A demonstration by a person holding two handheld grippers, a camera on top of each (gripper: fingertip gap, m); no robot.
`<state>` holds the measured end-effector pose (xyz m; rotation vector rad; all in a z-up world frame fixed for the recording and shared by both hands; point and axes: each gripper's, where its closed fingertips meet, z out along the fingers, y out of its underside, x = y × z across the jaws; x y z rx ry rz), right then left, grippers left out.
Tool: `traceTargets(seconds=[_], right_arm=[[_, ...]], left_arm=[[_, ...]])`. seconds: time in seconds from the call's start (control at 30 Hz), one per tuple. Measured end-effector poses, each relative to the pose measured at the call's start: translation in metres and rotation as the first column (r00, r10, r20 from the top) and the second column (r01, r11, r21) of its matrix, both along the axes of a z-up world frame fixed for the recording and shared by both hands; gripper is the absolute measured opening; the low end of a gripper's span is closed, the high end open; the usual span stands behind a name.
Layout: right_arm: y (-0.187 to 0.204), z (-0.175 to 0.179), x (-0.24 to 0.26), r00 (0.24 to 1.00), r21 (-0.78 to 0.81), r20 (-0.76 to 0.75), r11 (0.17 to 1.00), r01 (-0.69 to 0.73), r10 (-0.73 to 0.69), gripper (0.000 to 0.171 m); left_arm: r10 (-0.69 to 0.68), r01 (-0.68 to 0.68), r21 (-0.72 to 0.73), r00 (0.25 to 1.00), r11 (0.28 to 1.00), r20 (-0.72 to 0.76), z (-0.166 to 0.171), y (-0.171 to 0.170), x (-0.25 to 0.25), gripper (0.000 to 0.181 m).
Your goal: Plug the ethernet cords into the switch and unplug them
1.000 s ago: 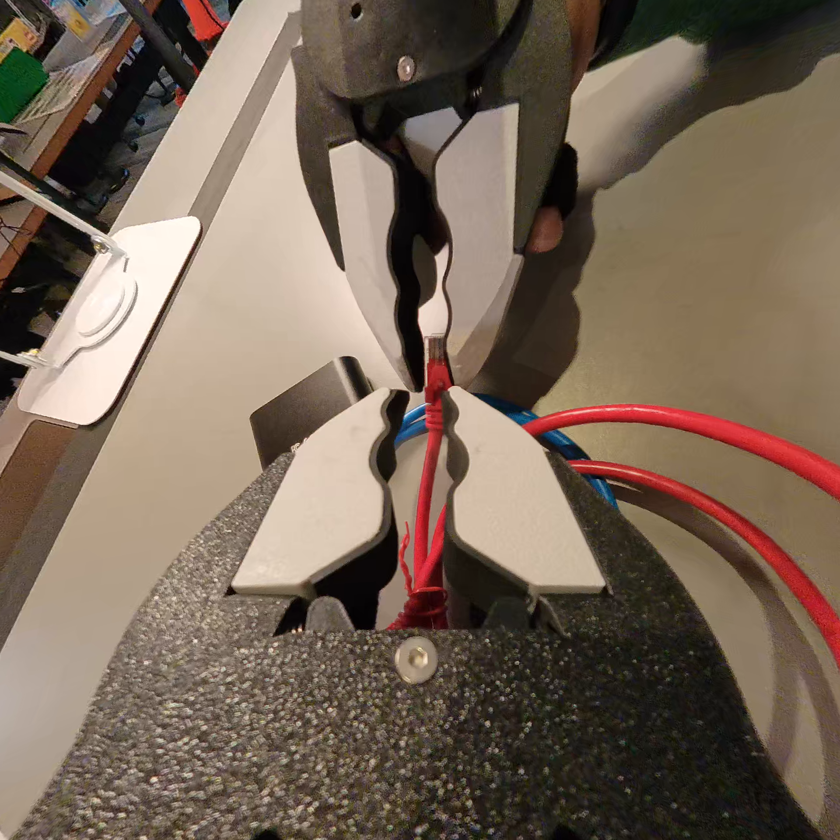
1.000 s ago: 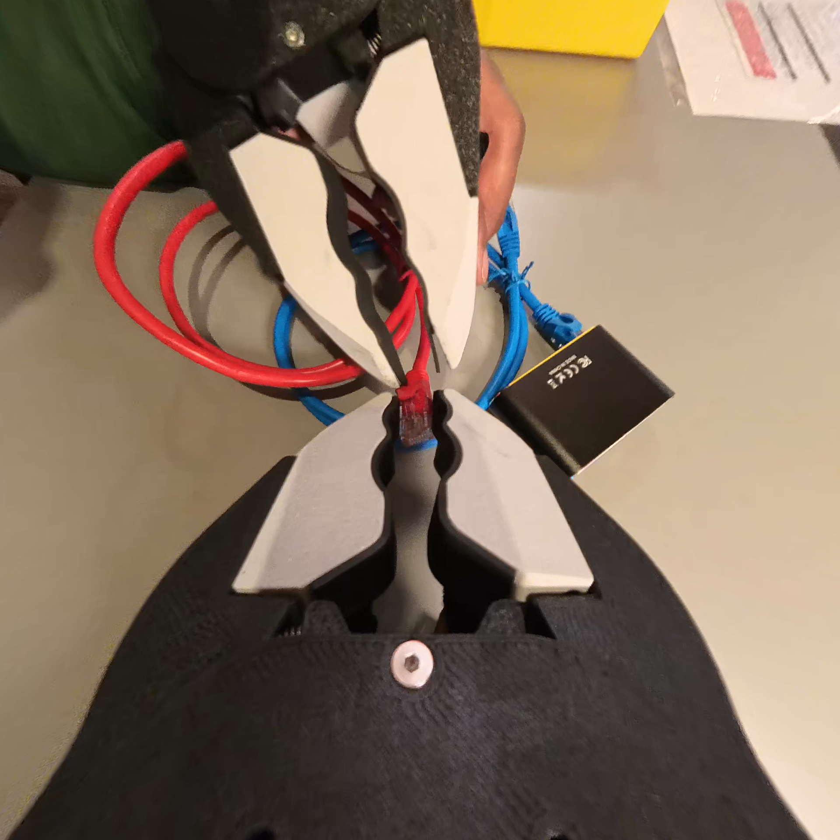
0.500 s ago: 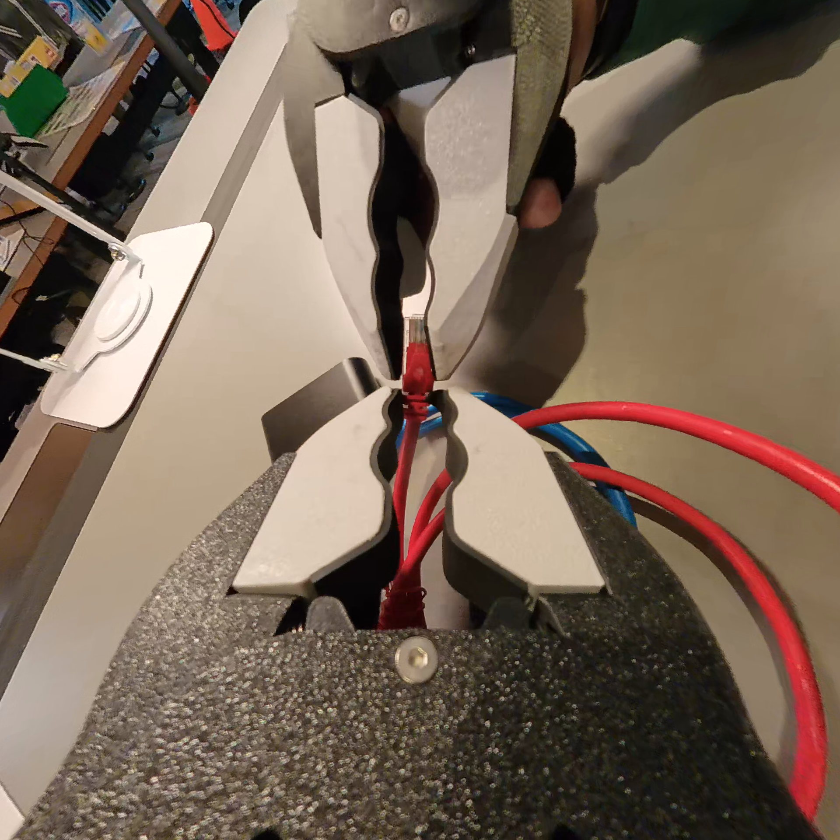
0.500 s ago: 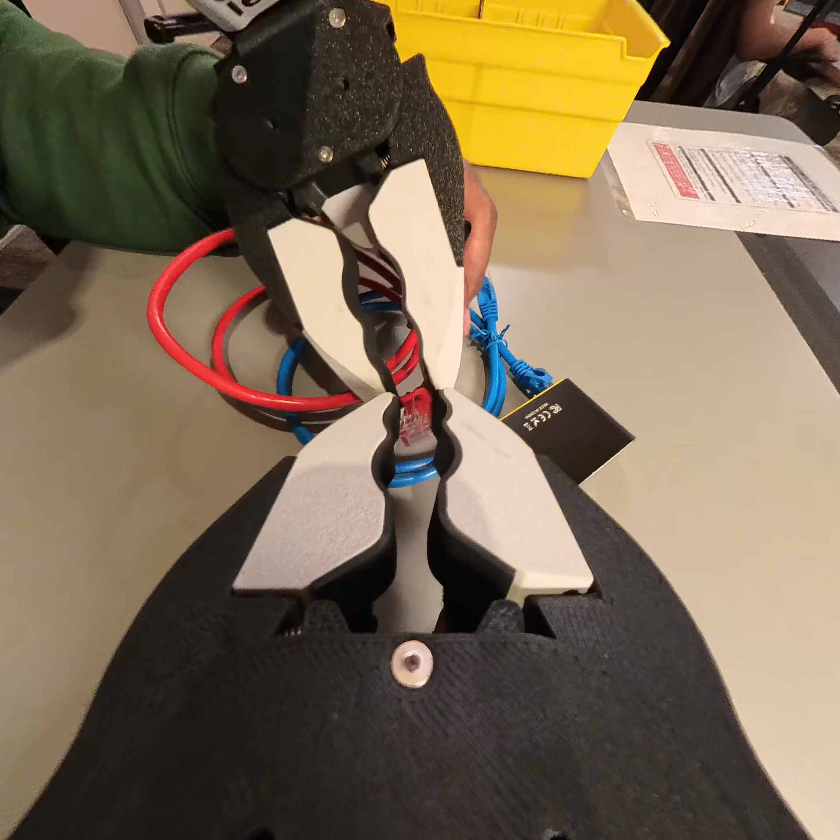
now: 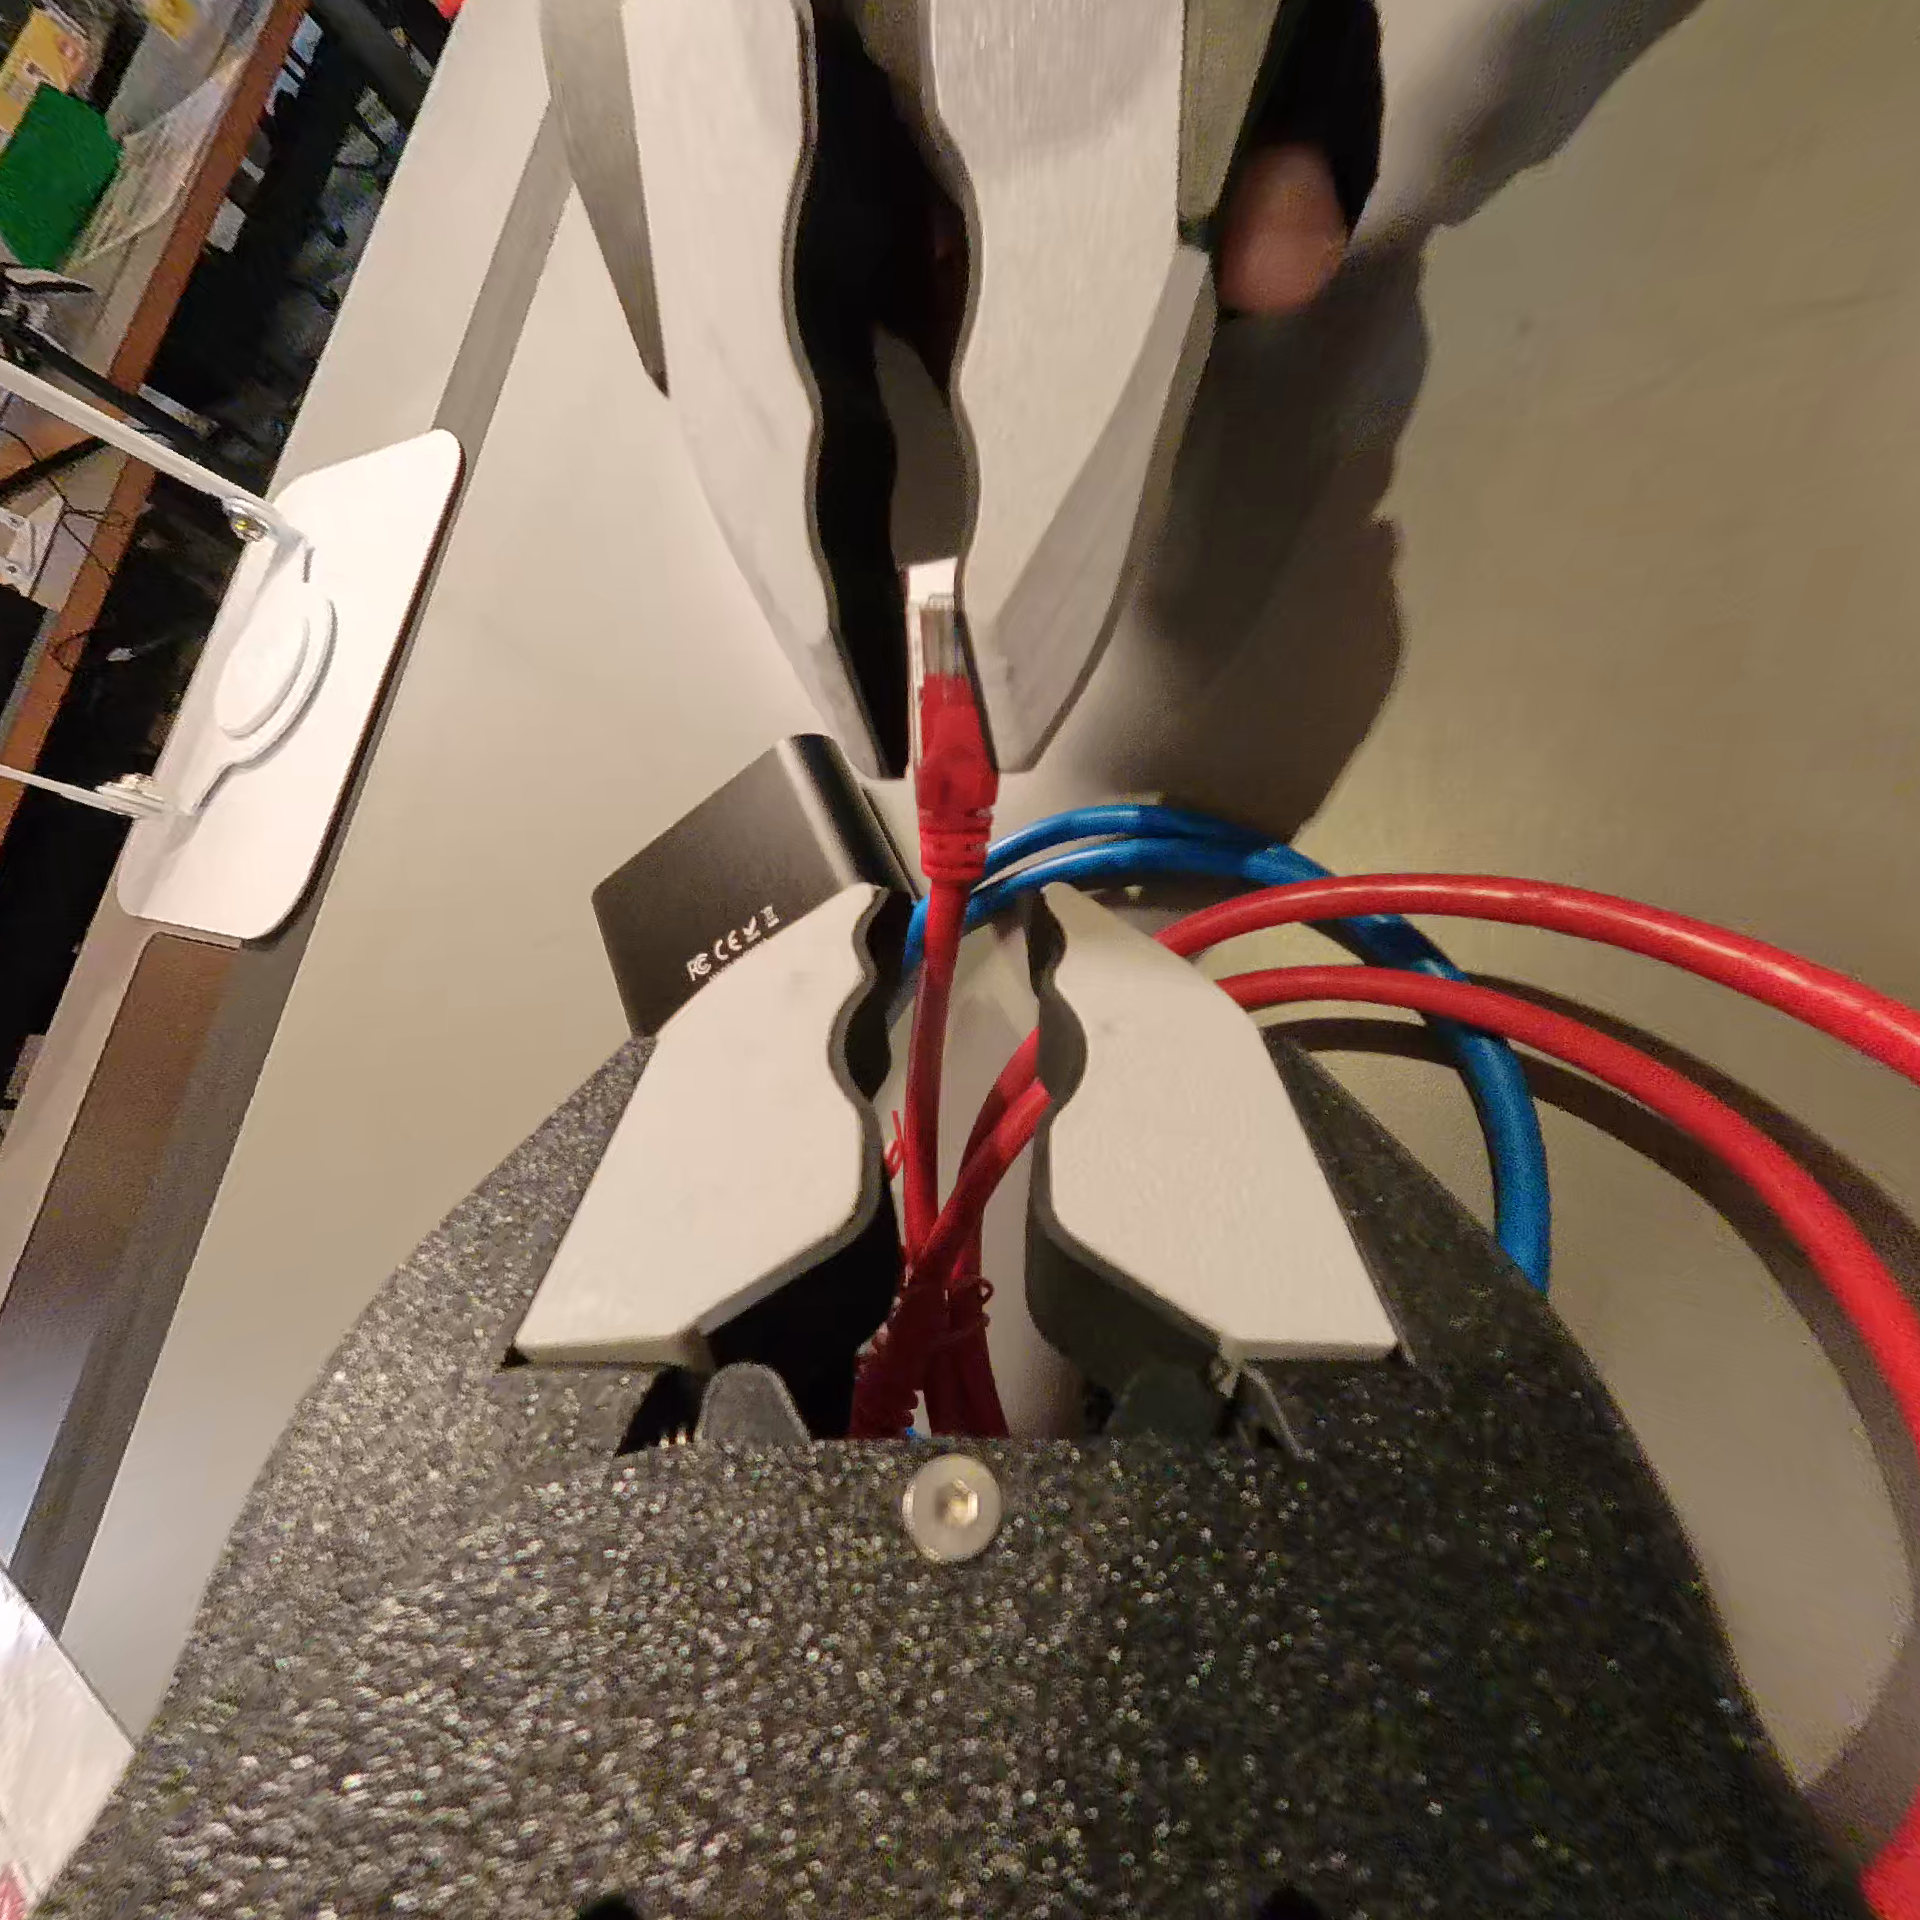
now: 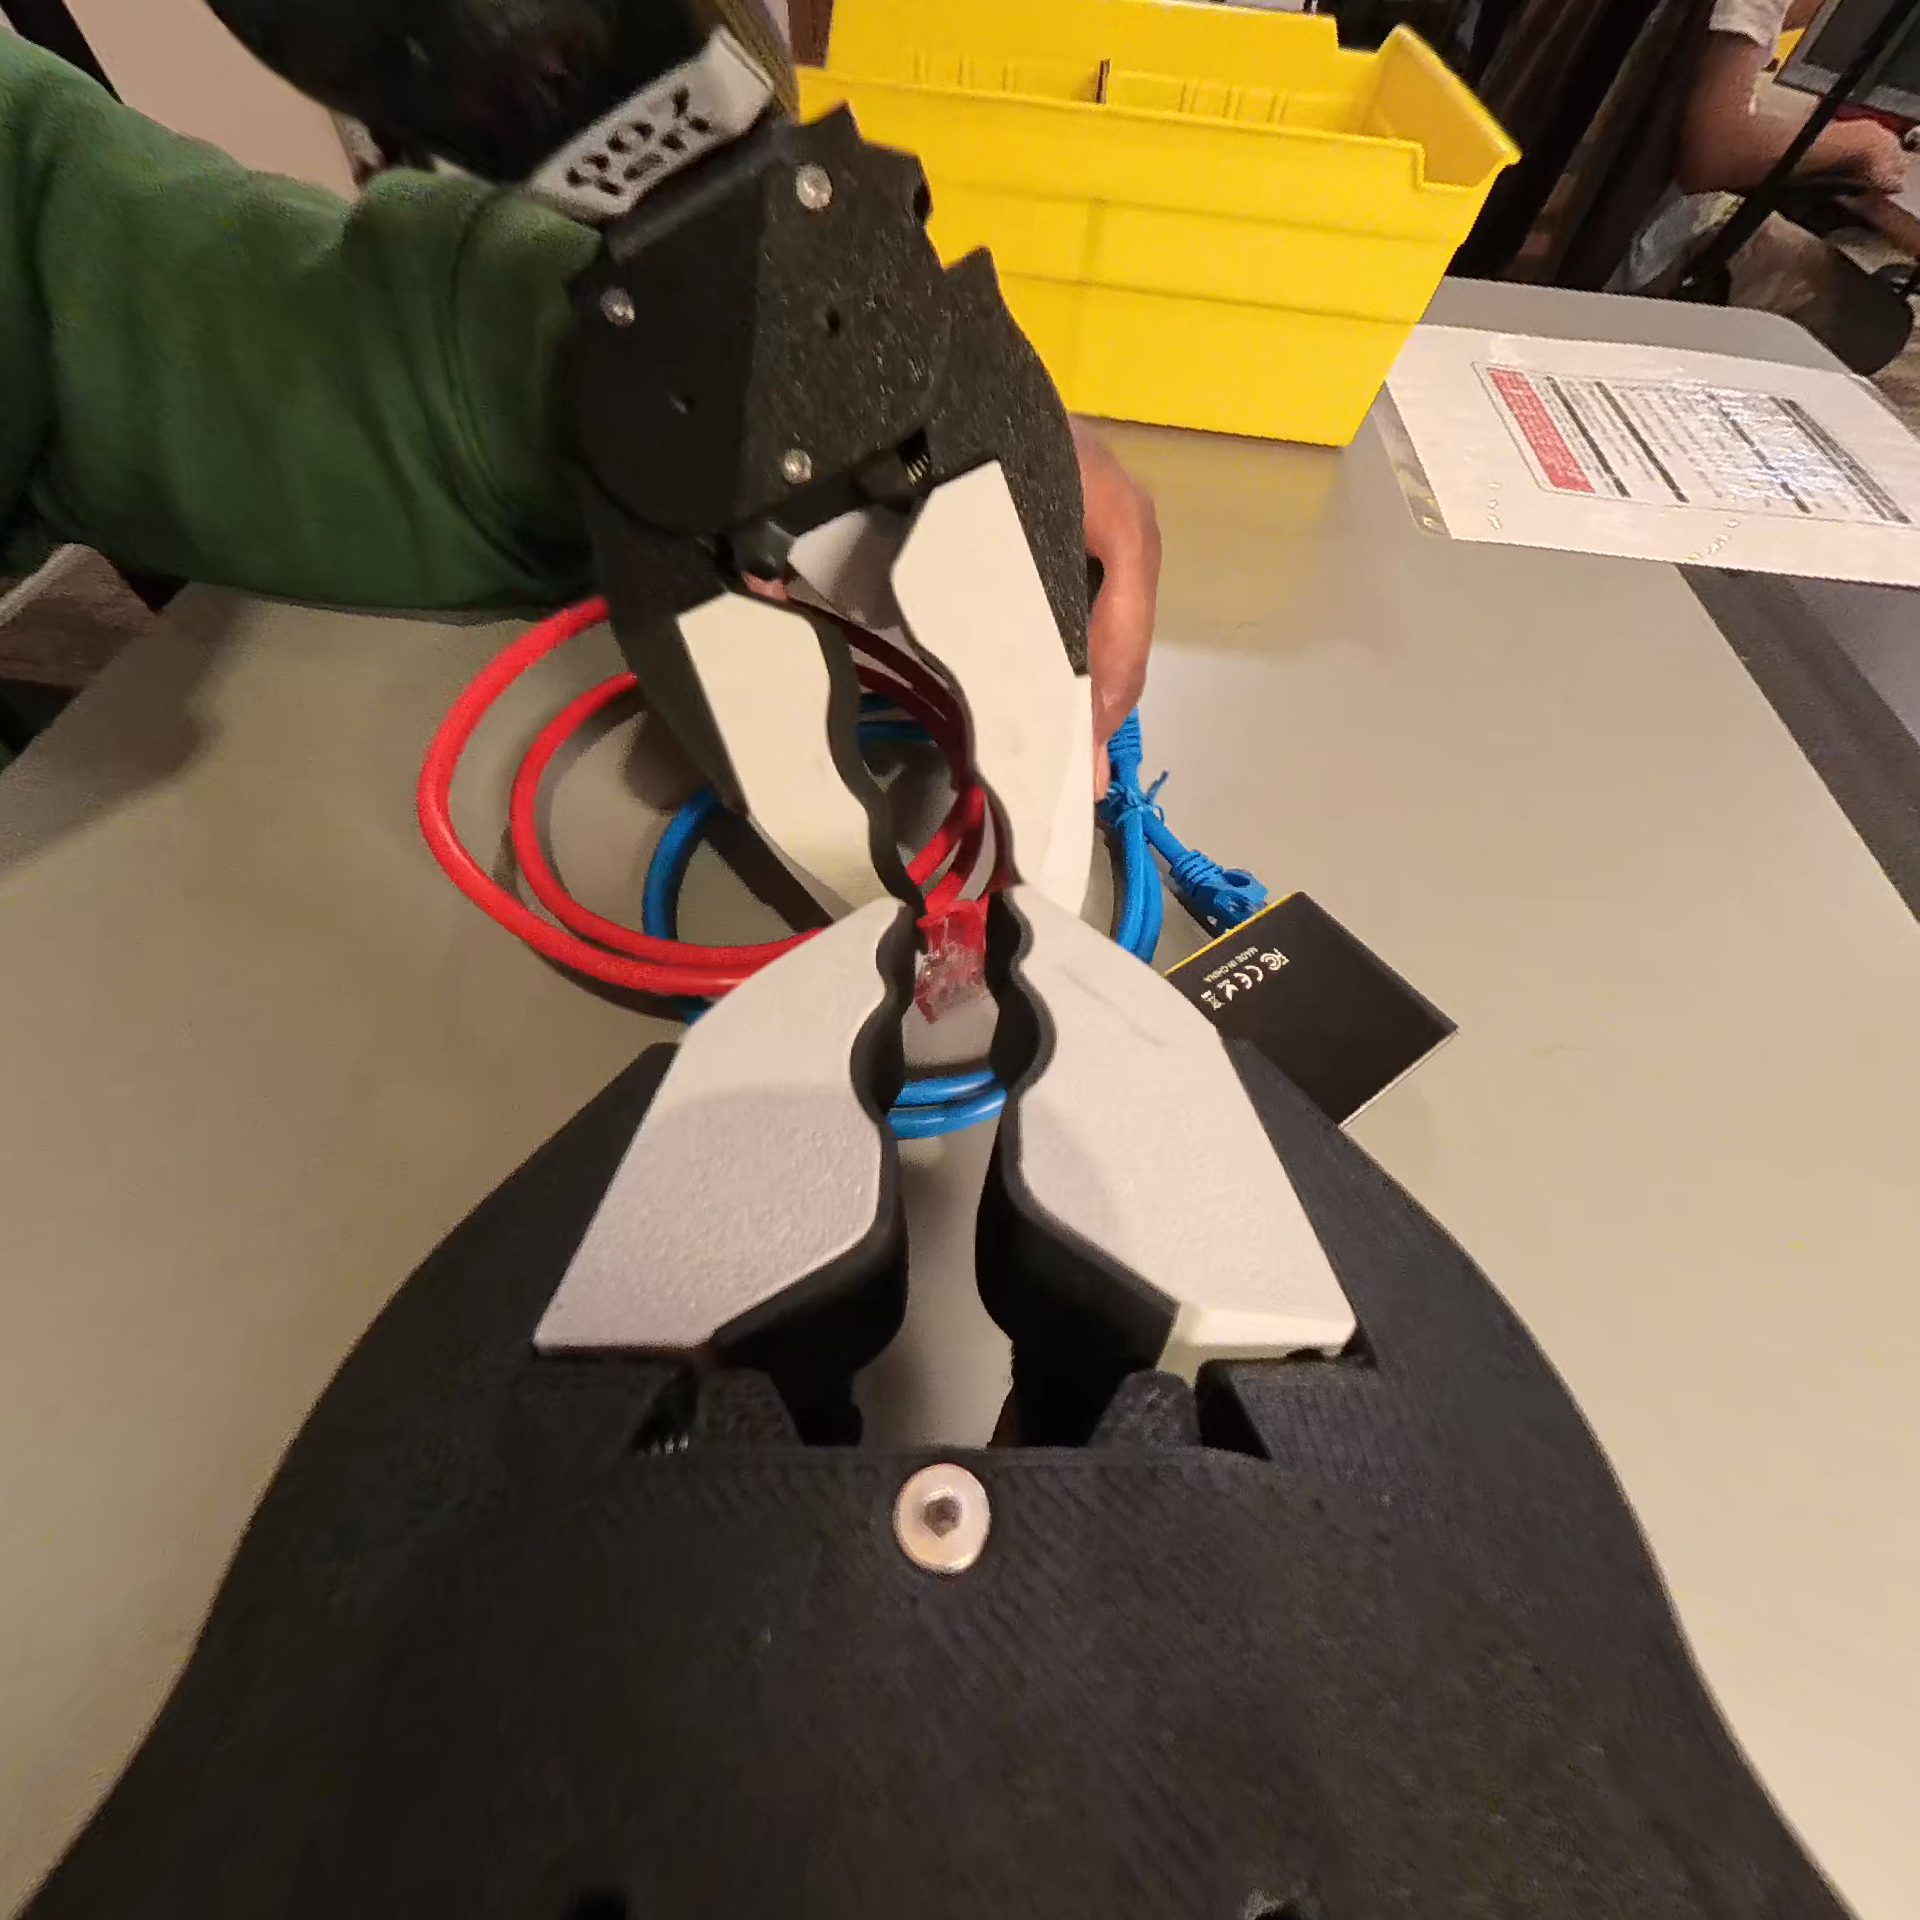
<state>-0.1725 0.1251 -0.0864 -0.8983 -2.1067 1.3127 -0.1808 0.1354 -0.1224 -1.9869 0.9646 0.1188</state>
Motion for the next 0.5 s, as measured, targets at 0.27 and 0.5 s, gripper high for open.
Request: traceTargets(seconds=[0.27, 0.5], right_arm=[[0.0, 0.0, -0.002, 1.0, 0.007, -0.009, 1.0, 0.012, -0.012, 0.012], [0.027, -0.009, -0.018, 0.976, 0.068, 0.04, 0.976, 0.209, -0.212, 0.025]], left_arm=[[-0.019, 0.016, 0.034, 0.998, 0.999, 0.066, 0.01, 0.0, 0.003, 0.01], [0.149, -0.147, -0.037, 0.986, 0.988, 0.074, 0.009, 0.003, -0.024, 0.01]])
